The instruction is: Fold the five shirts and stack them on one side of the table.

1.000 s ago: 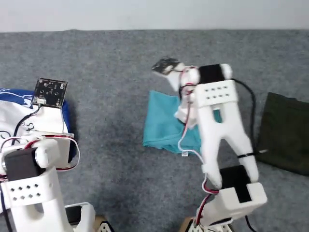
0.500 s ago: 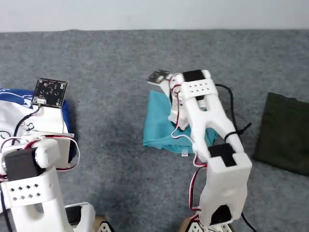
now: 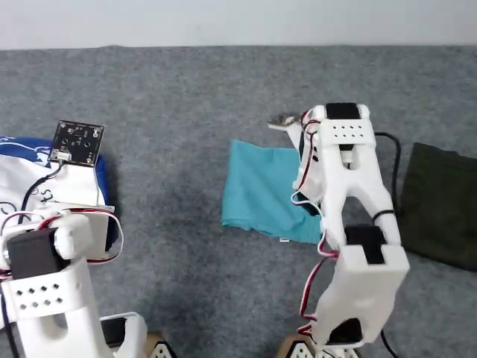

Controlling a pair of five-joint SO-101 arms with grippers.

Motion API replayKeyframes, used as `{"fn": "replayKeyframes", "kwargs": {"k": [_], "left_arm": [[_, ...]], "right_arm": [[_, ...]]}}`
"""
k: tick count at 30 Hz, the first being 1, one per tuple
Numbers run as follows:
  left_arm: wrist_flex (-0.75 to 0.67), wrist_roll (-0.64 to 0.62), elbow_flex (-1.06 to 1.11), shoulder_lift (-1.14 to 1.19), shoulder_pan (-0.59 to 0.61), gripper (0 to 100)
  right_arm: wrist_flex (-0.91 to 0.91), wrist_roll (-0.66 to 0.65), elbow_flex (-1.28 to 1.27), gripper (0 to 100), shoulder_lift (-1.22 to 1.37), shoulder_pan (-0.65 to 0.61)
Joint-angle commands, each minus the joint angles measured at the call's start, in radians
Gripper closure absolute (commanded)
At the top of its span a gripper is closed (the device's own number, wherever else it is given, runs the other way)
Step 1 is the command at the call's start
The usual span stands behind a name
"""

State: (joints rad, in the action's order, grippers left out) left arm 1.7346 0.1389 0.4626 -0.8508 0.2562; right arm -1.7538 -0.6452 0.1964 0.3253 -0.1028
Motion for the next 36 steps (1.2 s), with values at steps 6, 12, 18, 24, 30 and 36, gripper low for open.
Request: {"fn": "replayKeyframes", "kwargs": {"k": [6,12,18,24,30,36], "left_arm": [[0.011,0.012,-0.008,-0.011,-0.006,99],[0.011,0.012,-0.01,-0.015,0.002,99],[0.011,0.012,-0.01,-0.014,0.002,99],[0.011,0.012,-0.01,-0.014,0.002,99],[0.011,0.012,-0.007,-0.012,0.002,99],[0.011,0.012,-0.002,-0.012,0.002,99]], "right_arm": [[0.064,0.046,0.014,98.9,-0.081,-0.237],[0.223,0.132,0.018,98.9,0.119,-0.369],[0.24,0.133,0.034,98.9,0.239,-0.46],[0.101,0.129,0.187,98.9,0.137,-0.346],[0.087,0.127,0.305,98.3,0.07,-0.136],[0.176,0.232,0.313,83.1,0.11,-0.03]]}}
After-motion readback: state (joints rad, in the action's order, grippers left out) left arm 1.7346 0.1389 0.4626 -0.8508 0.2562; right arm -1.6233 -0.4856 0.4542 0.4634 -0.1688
